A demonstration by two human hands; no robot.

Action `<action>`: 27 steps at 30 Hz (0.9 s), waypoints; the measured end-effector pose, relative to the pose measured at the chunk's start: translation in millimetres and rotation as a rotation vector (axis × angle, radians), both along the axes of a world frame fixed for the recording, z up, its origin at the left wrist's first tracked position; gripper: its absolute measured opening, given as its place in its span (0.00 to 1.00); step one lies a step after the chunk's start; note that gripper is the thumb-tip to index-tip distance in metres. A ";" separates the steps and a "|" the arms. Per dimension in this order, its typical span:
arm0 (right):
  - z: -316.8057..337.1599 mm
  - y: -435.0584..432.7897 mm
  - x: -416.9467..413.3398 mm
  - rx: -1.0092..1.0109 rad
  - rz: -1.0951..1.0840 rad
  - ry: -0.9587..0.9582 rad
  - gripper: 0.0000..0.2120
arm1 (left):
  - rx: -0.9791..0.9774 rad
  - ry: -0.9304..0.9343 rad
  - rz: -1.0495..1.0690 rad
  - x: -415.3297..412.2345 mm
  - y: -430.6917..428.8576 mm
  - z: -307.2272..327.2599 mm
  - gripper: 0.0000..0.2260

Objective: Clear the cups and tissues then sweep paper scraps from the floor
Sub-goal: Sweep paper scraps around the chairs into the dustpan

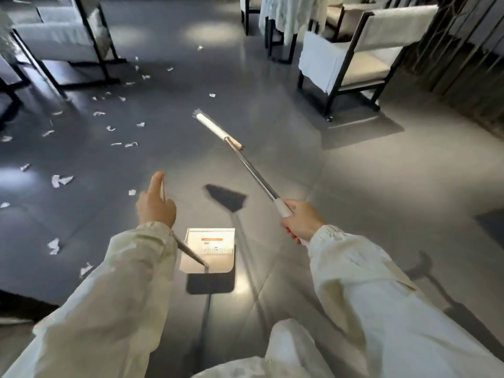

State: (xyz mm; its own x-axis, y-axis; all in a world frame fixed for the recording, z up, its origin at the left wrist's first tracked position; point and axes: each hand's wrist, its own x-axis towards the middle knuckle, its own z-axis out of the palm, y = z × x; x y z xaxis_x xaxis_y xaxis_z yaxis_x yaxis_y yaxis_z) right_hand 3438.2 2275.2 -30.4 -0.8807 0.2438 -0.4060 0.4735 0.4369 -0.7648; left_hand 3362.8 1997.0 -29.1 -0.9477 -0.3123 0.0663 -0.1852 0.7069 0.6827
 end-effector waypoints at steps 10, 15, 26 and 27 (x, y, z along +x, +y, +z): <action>-0.2 156.5 -397.4 0.074 0.191 0.016 0.14 | -0.036 0.048 0.152 -361.2 125.7 -14.1 0.28; 16.0 171.6 -593.2 0.073 0.258 0.006 0.10 | -0.058 0.085 0.230 -515.5 141.5 6.1 0.27; -19.3 169.7 -1054.1 -0.076 0.268 -0.045 0.15 | 0.042 0.051 0.335 -947.8 156.9 -20.3 0.27; -16.3 170.8 -1093.0 -0.092 0.263 -0.052 0.14 | 0.031 0.041 0.338 -987.7 157.9 -15.0 0.27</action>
